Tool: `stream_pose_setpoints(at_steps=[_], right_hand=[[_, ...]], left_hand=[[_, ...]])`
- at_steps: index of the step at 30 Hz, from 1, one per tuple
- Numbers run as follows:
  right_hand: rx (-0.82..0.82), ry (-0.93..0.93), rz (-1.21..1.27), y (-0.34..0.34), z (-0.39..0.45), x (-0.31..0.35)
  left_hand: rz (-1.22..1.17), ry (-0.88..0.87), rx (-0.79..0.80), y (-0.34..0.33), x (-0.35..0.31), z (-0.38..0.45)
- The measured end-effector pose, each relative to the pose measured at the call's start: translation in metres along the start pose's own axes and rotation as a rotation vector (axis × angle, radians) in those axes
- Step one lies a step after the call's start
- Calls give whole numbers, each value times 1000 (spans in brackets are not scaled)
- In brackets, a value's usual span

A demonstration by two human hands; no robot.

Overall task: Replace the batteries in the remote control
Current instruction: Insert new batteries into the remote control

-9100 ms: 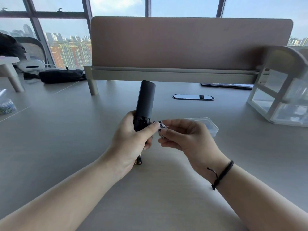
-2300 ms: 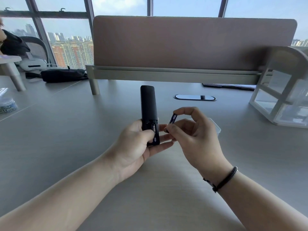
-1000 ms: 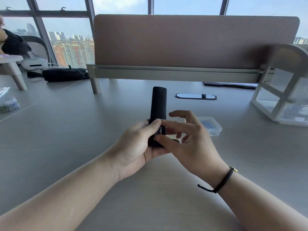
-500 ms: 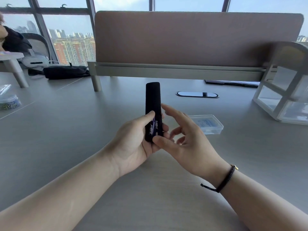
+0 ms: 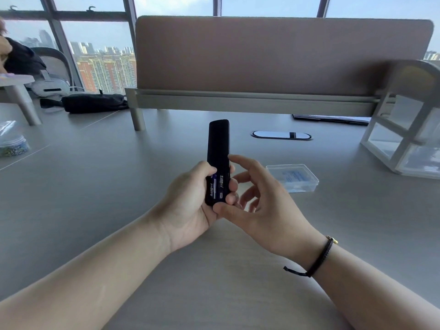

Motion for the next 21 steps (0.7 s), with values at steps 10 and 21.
stream_pose_setpoints(at_steps=[10, 21], right_hand=[[-46, 11, -21, 1, 1, -3], [97, -80, -221, -8, 0, -18]], left_hand=[[6, -188, -172, 2, -8, 3], [-91, -333, -532, 34, -21, 17]])
Point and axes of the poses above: each hand's wrist, its own z-axis towards the middle knuckle, its own y-axis out of the back of the hand, x = y × z, the point moved 2 cm from there along z, towards the middle knuckle, and after that the axes turned 5 degrees about z, right-handed, at the moved point
